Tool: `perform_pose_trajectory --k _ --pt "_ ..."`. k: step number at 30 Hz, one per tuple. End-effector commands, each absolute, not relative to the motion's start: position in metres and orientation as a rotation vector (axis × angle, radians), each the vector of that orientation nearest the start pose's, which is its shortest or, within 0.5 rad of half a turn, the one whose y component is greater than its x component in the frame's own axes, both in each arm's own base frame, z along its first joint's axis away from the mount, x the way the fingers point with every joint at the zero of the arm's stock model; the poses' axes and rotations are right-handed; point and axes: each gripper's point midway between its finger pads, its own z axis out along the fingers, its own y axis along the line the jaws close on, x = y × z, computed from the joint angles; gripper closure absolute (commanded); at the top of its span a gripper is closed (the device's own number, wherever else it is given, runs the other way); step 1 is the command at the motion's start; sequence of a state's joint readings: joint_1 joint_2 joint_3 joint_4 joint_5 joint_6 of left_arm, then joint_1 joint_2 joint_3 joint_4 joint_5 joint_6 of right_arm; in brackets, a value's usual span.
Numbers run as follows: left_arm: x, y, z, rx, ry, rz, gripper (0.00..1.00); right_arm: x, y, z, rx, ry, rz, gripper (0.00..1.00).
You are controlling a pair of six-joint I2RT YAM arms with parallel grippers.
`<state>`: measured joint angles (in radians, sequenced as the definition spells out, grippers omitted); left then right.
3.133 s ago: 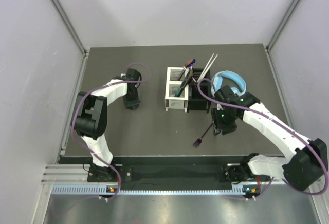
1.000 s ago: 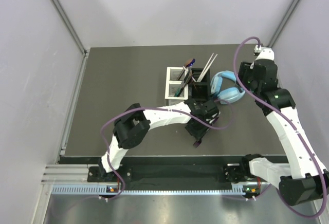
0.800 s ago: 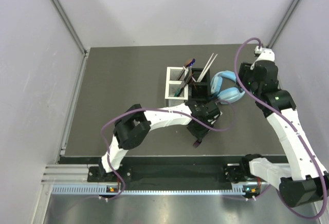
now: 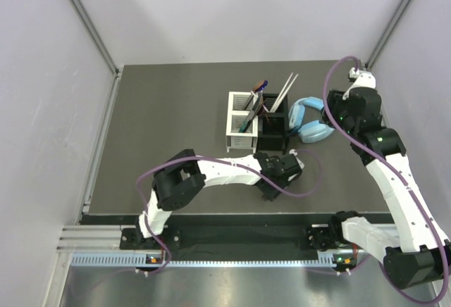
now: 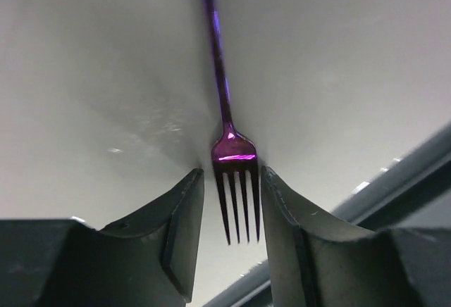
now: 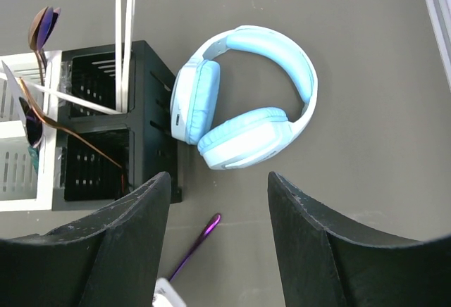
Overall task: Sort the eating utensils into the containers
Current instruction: Move the fork to the center of the board.
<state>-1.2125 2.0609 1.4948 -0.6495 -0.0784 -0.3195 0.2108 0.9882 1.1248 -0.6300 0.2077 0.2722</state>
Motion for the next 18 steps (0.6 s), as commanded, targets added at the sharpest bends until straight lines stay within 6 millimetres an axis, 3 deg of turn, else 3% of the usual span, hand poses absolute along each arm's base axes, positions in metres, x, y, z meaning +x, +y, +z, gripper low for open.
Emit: perform_pose_trajectory --k 1,8,16,18 --pt "0.172 -0.373 -0.005 1.120 2.528 -0.042 0.57 0.306 0.040 0.288 0.209 1.993 0.128 0.42" --pt "0.204 -0.346 0.002 1.009 2.443 0.191 0.57 0.305 0.047 0.284 0.197 2.003 0.170 0.42" --pt "0.262 -0.283 0.007 0.777 2.467 0.425 0.57 0.303 0.064 0.277 0.099 2.025 0.248 0.42" --pt "0.271 -0.276 0.019 0.711 2.457 0.401 0.57 0.300 0.069 0.278 0.062 2.021 0.278 0.42"
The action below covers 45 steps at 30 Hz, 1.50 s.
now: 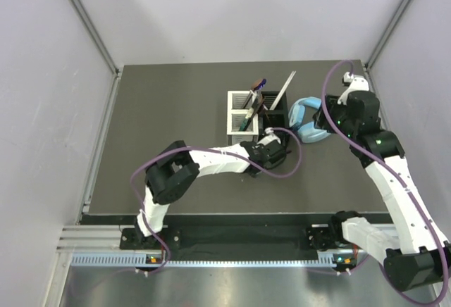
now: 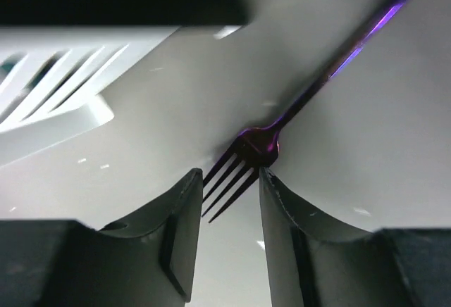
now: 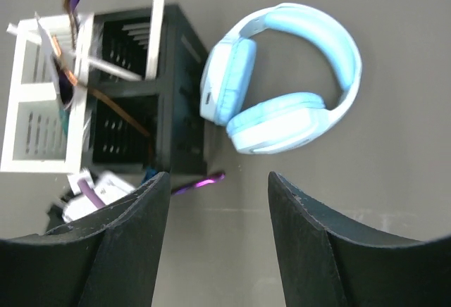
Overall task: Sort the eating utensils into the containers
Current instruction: Move the fork to the center of the board.
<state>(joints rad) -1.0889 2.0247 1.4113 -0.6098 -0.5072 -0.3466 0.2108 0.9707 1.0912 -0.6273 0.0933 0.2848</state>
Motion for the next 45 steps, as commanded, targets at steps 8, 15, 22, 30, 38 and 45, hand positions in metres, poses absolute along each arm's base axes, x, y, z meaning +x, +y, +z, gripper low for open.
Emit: perform_pose_trajectory --k 8,15,22,30,38,45 --pt "0.257 -0.298 0.109 0.633 2.390 -0.126 0.57 0.287 0.093 0.272 -0.128 2.029 0.381 0.42" --pt "0.242 -0.300 0.127 0.653 2.459 -0.234 0.56 0.299 0.109 0.289 -0.178 1.998 0.459 0.43" --pt "0.278 -0.232 0.200 0.125 2.286 -0.274 0.52 0.279 0.164 0.281 -0.461 2.095 0.606 0.45" --pt "0.298 -0.166 0.220 -0.123 2.238 -0.162 0.48 0.217 0.237 0.251 -0.928 2.183 0.565 0.42" --pt "0.300 -0.151 0.204 -0.194 2.252 -0.201 0.48 0.203 0.243 0.208 -1.206 2.164 0.391 0.39" --pt "0.293 -0.155 0.186 -0.134 2.305 -0.246 0.48 0.227 0.287 0.185 -1.436 2.211 0.282 0.28"
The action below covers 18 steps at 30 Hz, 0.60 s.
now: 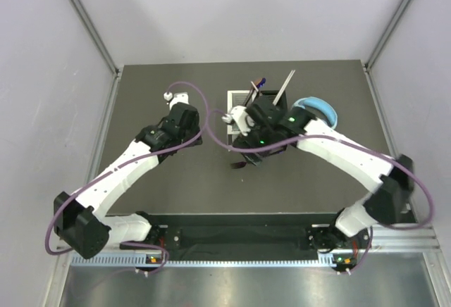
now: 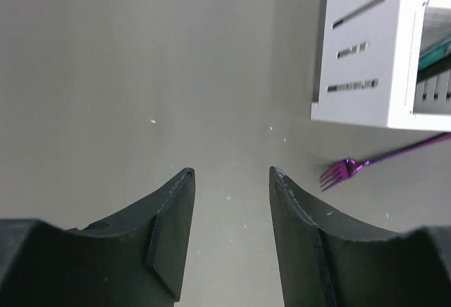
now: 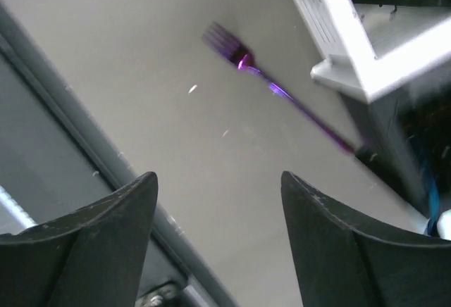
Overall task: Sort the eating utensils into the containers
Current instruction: Move the fork to the center of the board, then pick up the fork at the center of the board.
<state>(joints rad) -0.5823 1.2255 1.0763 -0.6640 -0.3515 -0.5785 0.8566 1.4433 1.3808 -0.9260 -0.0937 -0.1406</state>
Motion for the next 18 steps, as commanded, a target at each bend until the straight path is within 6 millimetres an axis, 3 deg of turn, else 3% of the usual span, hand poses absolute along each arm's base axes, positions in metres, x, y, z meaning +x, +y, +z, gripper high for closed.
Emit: perform_pose_trajectory --k 1,2,5,8,9,10,11,13,15,16,18 --pt "0.292 -0.157 0.184 -0.124 2.311 -0.254 0.49 0.232 0.289 0.182 -1.446 2.220 0.238 0.28" --pt "0.291 -0.158 0.181 -0.118 2.318 -0.260 0.49 0.240 0.298 0.178 -1.457 2.222 0.232 0.27" --pt "0.288 -0.160 0.176 -0.103 2.330 -0.282 0.49 0.262 0.283 0.166 -1.452 2.228 0.036 0.30" --pt "0.285 -0.161 0.170 -0.084 2.314 -0.309 0.49 0.293 0.272 0.163 -1.335 2.232 -0.107 0.29" --pt "0.286 -0.160 0.169 -0.089 2.306 -0.310 0.49 0.297 0.279 0.163 -1.247 2.253 -0.084 0.28" --pt "0.288 -0.159 0.169 -0.094 2.300 -0.310 0.49 0.291 0.286 0.163 -1.249 2.281 -0.047 0.28" --pt "0.289 -0.159 0.170 -0.090 2.295 -0.316 0.49 0.284 0.308 0.172 -1.291 2.257 0.021 0.27" --pt "0.292 -0.159 0.170 -0.077 2.296 -0.320 0.49 0.279 0.308 0.175 -1.363 2.202 -0.085 0.27" --pt "0.290 -0.165 0.170 -0.035 2.296 -0.358 0.49 0.284 0.284 0.171 -1.364 2.167 -0.148 0.26" --pt "0.291 -0.164 0.169 -0.037 2.298 -0.358 0.49 0.299 0.280 0.171 -1.297 2.145 -0.102 0.26" --pt "0.289 -0.164 0.164 -0.025 2.309 -0.359 0.49 0.288 0.273 0.150 -1.327 2.161 -0.009 0.26"
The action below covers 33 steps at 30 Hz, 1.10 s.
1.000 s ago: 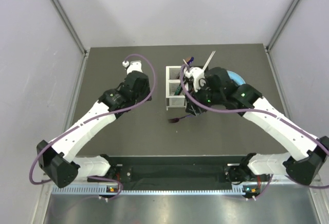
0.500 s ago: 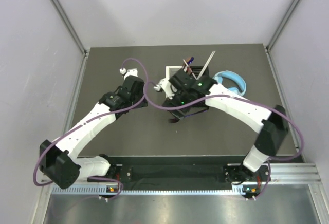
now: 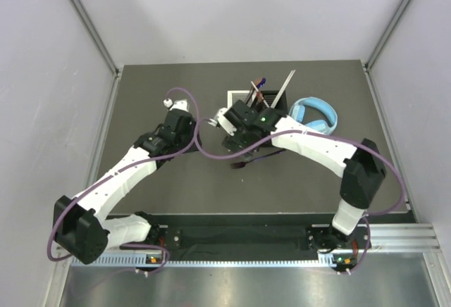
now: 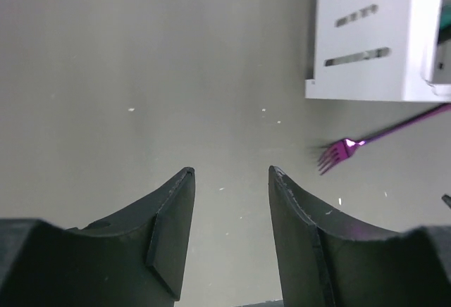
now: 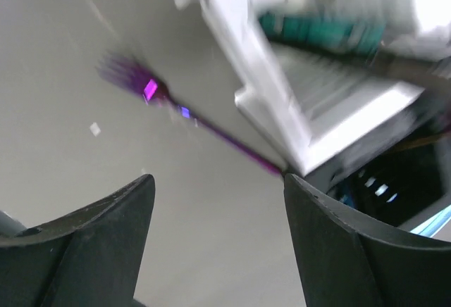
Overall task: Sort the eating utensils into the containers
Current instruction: Pick up the fork at the center of the board.
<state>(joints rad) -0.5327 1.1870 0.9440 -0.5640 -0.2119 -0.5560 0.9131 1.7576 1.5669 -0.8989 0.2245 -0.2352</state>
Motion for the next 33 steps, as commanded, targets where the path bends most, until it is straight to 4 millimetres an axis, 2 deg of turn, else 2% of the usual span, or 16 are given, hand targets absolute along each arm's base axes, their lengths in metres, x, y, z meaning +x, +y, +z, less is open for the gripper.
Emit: perform_pose_trajectory --k 1,2,4,7,9,11,13,16,21,24,25,28,31,33 --pt "0.288 -0.162 0.163 -0.029 2.310 -0.355 0.49 0.283 0.275 0.144 -1.346 2.159 0.009 0.27" --pt "0.287 -0.160 0.161 -0.025 2.311 -0.351 0.49 0.274 0.281 0.131 -1.380 2.177 0.040 0.29" --pt "0.287 -0.159 0.164 -0.002 2.303 -0.350 0.49 0.262 0.286 0.125 -1.427 2.179 0.045 0.29" --pt "0.284 -0.159 0.170 0.036 2.303 -0.359 0.49 0.257 0.288 0.145 -1.437 2.104 0.041 0.29" --pt "0.280 -0.159 0.168 0.066 2.307 -0.361 0.49 0.253 0.290 0.168 -1.414 2.021 0.088 0.27" --pt "0.276 -0.159 0.167 0.089 2.315 -0.368 0.49 0.245 0.294 0.181 -1.423 1.975 0.135 0.27" --pt "0.272 -0.159 0.167 0.121 2.321 -0.372 0.49 0.244 0.294 0.183 -1.444 1.944 0.135 0.26" --pt "0.269 -0.159 0.166 0.143 2.325 -0.383 0.48 0.249 0.280 0.172 -1.464 1.958 0.062 0.23" --pt "0.268 -0.160 0.159 0.162 2.359 -0.368 0.47 0.252 0.276 0.164 -1.583 1.891 -0.004 0.20" --pt "0.266 -0.162 0.155 0.171 2.368 -0.382 0.47 0.249 0.264 0.142 -1.642 1.920 -0.033 0.22" --pt "0.266 -0.162 0.153 0.169 2.369 -0.386 0.47 0.244 0.257 0.125 -1.670 1.949 -0.028 0.22" --pt "0.261 -0.164 0.142 0.171 2.381 -0.407 0.47 0.236 0.264 0.096 -1.704 1.956 0.051 0.23" --pt "0.256 -0.165 0.135 0.176 2.399 -0.422 0.47 0.239 0.274 0.075 -1.723 1.948 0.072 0.23" --pt "0.256 -0.163 0.134 0.175 2.400 -0.418 0.47 0.242 0.281 0.072 -1.727 1.941 0.086 0.23"
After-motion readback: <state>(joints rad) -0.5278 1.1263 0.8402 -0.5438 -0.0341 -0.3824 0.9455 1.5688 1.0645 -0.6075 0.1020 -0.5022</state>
